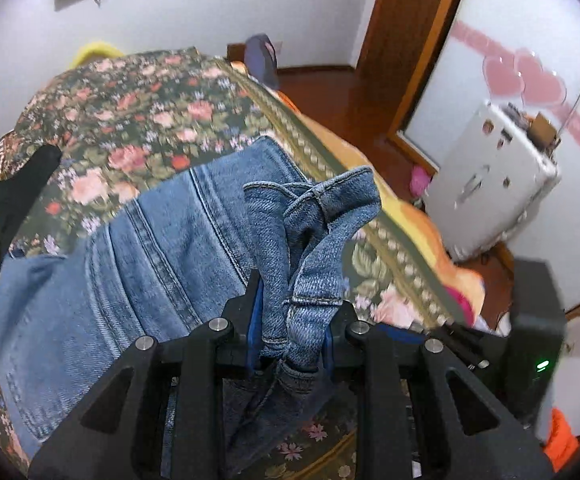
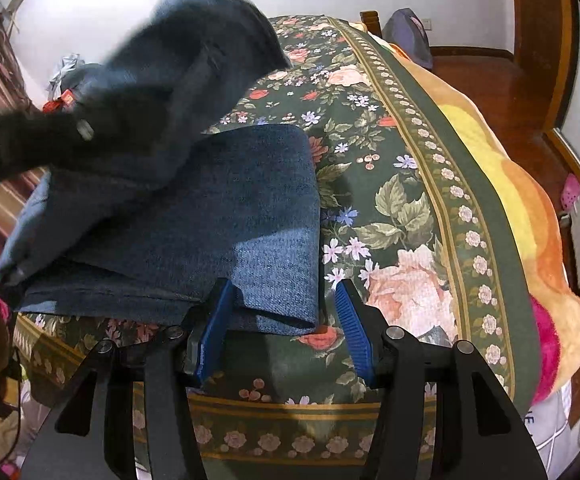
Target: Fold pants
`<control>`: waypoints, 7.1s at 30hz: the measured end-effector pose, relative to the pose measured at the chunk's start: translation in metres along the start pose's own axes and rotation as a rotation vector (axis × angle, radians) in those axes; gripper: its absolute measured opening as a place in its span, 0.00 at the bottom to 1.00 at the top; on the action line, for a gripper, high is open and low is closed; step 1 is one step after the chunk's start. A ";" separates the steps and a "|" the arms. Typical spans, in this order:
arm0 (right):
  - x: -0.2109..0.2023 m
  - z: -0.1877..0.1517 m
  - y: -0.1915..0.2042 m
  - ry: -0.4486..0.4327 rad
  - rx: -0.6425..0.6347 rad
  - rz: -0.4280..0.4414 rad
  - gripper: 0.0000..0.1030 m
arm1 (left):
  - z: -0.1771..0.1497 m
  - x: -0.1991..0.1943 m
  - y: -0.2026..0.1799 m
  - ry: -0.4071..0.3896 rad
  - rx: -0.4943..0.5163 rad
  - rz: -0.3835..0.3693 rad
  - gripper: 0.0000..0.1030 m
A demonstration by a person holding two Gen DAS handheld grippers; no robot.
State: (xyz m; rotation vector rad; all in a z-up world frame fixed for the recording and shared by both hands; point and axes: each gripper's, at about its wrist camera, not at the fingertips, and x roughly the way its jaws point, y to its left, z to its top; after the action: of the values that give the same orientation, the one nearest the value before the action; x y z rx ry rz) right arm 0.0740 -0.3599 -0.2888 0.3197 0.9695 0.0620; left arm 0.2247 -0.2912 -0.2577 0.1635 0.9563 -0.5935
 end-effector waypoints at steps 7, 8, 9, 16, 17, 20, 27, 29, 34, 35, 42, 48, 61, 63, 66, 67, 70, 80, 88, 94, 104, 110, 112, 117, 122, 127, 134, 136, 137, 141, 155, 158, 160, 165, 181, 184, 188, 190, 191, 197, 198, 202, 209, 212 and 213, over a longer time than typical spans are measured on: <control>-0.010 -0.002 0.003 0.006 -0.012 -0.039 0.48 | -0.015 0.003 -0.004 0.048 0.037 0.013 0.35; -0.012 -0.003 0.003 0.007 -0.007 -0.039 0.48 | -0.016 0.001 -0.003 0.056 0.023 -0.006 0.40; -0.016 -0.005 0.002 0.006 -0.001 -0.033 0.48 | -0.017 -0.001 -0.001 0.067 0.007 -0.024 0.44; -0.032 -0.005 0.011 -0.016 -0.022 -0.028 0.48 | -0.020 -0.050 0.026 0.004 -0.038 -0.011 0.47; -0.034 -0.005 0.014 -0.020 -0.030 -0.025 0.48 | -0.018 -0.060 0.037 -0.016 -0.058 0.006 0.48; -0.035 -0.004 0.022 -0.030 -0.051 -0.015 0.48 | -0.007 -0.090 0.082 -0.094 -0.139 0.082 0.61; -0.018 -0.002 0.048 0.002 -0.087 0.027 0.48 | 0.011 -0.087 0.195 -0.053 -0.241 0.251 0.63; -0.009 0.000 0.053 0.023 -0.086 0.050 0.48 | 0.013 -0.069 0.220 -0.006 -0.250 0.296 0.63; 0.009 0.007 0.059 0.076 -0.072 0.075 0.48 | 0.018 -0.014 0.259 0.091 -0.248 0.292 0.63; 0.012 0.009 0.061 0.085 -0.074 0.072 0.48 | 0.017 -0.005 0.263 0.108 -0.240 0.278 0.63; 0.031 0.033 0.066 0.100 -0.114 0.015 0.51 | -0.012 0.010 0.285 0.130 -0.240 0.178 0.66; 0.054 0.063 0.073 0.078 -0.170 -0.036 0.40 | -0.050 -0.025 0.298 0.105 -0.276 0.115 0.66; 0.033 0.082 0.052 0.032 -0.165 -0.072 0.41 | -0.109 -0.071 0.237 0.088 -0.283 0.062 0.65; 0.018 0.078 0.051 0.015 -0.157 -0.064 0.41 | -0.103 -0.080 0.230 0.070 -0.248 0.113 0.64; 0.001 0.073 0.058 -0.007 -0.163 -0.042 0.41 | -0.085 -0.100 0.226 0.009 -0.251 0.122 0.64; -0.005 0.070 0.062 -0.012 -0.168 -0.025 0.41 | -0.078 -0.108 0.224 -0.020 -0.249 0.115 0.64; -0.013 0.063 0.074 -0.028 -0.168 0.031 0.41 | -0.060 -0.120 0.211 -0.075 -0.205 0.081 0.62; 0.023 0.036 0.094 0.034 -0.126 0.110 0.38 | -0.066 -0.057 0.185 0.090 -0.132 -0.012 0.25; 0.023 0.026 0.091 0.015 -0.147 0.072 0.15 | -0.086 -0.063 0.185 0.025 -0.133 0.049 0.24; 0.018 0.034 0.097 0.025 -0.231 0.050 0.20 | -0.072 -0.076 0.190 0.015 -0.113 0.027 0.24; 0.011 0.089 0.066 -0.095 -0.173 0.005 0.34 | 0.016 -0.089 0.204 -0.069 -0.076 0.033 0.24; 0.032 0.117 0.066 -0.136 -0.189 0.016 0.34 | 0.043 -0.043 0.192 0.013 -0.006 -0.012 0.24; 0.045 0.126 0.066 -0.133 -0.190 0.027 0.34 | 0.047 -0.028 0.187 0.041 0.007 -0.039 0.24; 0.077 0.142 0.065 -0.098 -0.178 0.057 0.34 | 0.048 -0.002 0.181 0.071 0.036 -0.043 0.24; 0.102 0.146 0.062 -0.034 -0.131 0.147 0.17 | 0.048 0.010 0.183 0.082 0.028 -0.050 0.28; 0.076 0.140 0.072 -0.168 -0.201 0.094 0.10 | 0.049 0.012 0.179 0.088 0.051 -0.042 0.32; 0.103 0.137 0.065 -0.094 -0.221 0.050 0.09 | 0.042 0.024 0.170 0.095 0.083 0.010 0.32; 0.107 0.136 0.065 -0.086 -0.229 0.039 0.09 | 0.041 0.027 0.167 0.092 0.099 0.031 0.32; 0.104 0.138 0.066 -0.085 -0.224 0.036 0.09 | 0.042 0.027 0.167 0.093 0.103 0.034 0.32; 0.089 0.144 0.071 -0.055 -0.228 0.015 0.11 | 0.046 0.017 0.171 0.096 0.075 0.021 0.32; -0.009 0.108 0.097 -0.184 -0.281 0.000 0.78 | 0.026 -0.056 0.197 0.021 -0.010 0.111 0.80; 0.001 0.096 0.094 -0.132 -0.253 0.008 0.78 | 0.011 -0.056 0.199 0.053 -0.018 0.110 0.91; 0.012 0.088 0.089 -0.095 -0.208 0.010 0.78 | 0.001 -0.052 0.198 0.076 -0.015 0.118 0.91; 0.038 0.074 0.070 -0.004 -0.087 0.058 0.78 | -0.019 -0.031 0.200 0.162 -0.011 0.107 0.92; 0.097 0.083 0.044 0.116 0.111 0.317 0.82 | 0.008 0.031 0.220 0.322 -0.131 -0.117 0.97; 0.104 0.088 0.046 0.129 0.104 0.345 0.82 | 0.011 0.038 0.223 0.335 -0.149 -0.161 0.97; 0.110 0.096 0.052 0.139 0.081 0.372 0.79 | 0.018 0.042 0.217 0.337 -0.123 -0.173 0.91; 0.112 0.099 0.055 0.145 0.063 0.376 0.75 | 0.021 0.041 0.213 0.346 -0.111 -0.223 0.69; 0.112 0.101 0.057 0.147 0.043 0.368 0.74 | 0.023 0.037 0.209 0.330 -0.091 -0.207 0.65; 0.102 0.108 0.062 0.134 -0.002 0.321 0.44 | 0.022 0.017 0.178 0.251 0.054 -0.078 0.52; 0.100 0.109 0.061 0.129 -0.001 0.311 0.39 | 0.023 0.016 0.178 0.246 0.052 -0.075 0.50; 0.082 0.112 0.066 0.095 -0.031 0.289 0.28 | 0.024 -0.004 0.178 0.206 0.038 -0.084 0.43; 0.035 0.126 0.094 -0.020 -0.121 0.275 0.25 | 0.026 -0.064 0.178 0.071 0.015 -0.043 0.39; 0.018 0.141 0.113 -0.066 -0.155 0.283 0.22 | 0.031 -0.093 0.186 0.003 0.006 -0.012 0.38; 0.012 0.147 0.120 -0.082 -0.170 0.285 0.20 | 0.034 -0.101 0.188 -0.018 0.002 0.000 0.38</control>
State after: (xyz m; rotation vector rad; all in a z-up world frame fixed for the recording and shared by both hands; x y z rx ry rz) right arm 0.2117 -0.2783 -0.1866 0.2995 0.8254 0.3868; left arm 0.3077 -0.1072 -0.1805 0.1599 0.9383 -0.5956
